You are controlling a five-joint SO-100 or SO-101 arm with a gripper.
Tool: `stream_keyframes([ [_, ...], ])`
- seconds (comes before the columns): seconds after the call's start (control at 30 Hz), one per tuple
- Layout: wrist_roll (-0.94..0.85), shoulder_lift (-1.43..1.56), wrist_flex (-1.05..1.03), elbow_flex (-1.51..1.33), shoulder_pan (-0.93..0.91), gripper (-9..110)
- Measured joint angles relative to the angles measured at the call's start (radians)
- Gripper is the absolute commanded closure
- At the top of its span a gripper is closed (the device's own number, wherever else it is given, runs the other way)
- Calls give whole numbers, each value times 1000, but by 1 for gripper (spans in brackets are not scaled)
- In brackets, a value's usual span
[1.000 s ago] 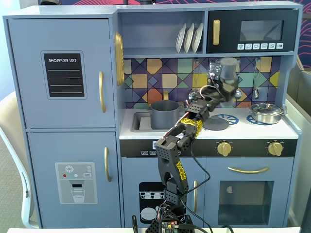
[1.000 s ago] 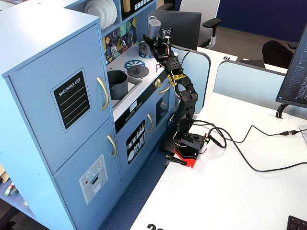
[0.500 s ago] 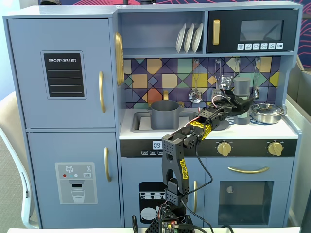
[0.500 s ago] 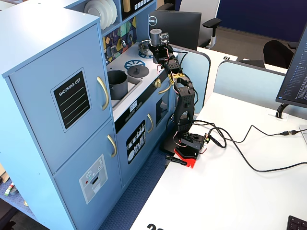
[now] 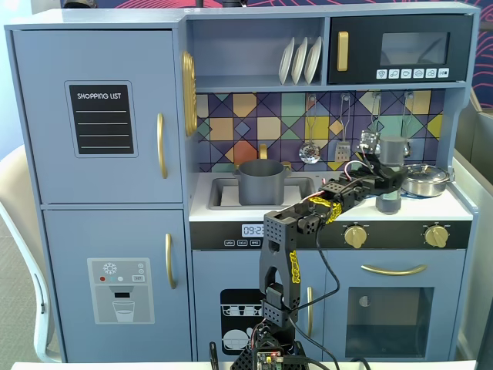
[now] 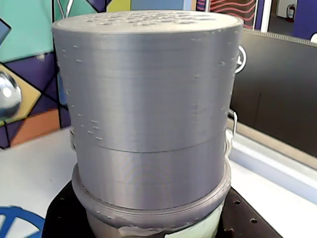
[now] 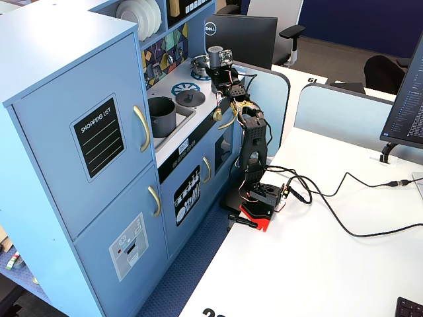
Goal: Put salt in the gray recipient
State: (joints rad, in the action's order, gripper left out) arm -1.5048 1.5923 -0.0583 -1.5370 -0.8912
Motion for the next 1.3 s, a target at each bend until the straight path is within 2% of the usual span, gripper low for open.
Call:
stream_keyframes([
  [0.4,11,-38,48,2,0,99],
  [0.63,46,-38,48,2,-23,60],
  [0.8,64,-40,48,2,-48,46],
  [1.07,69,-11,37,-32,-54,44],
  [1.3,69,229,-150,-181,-60,50],
])
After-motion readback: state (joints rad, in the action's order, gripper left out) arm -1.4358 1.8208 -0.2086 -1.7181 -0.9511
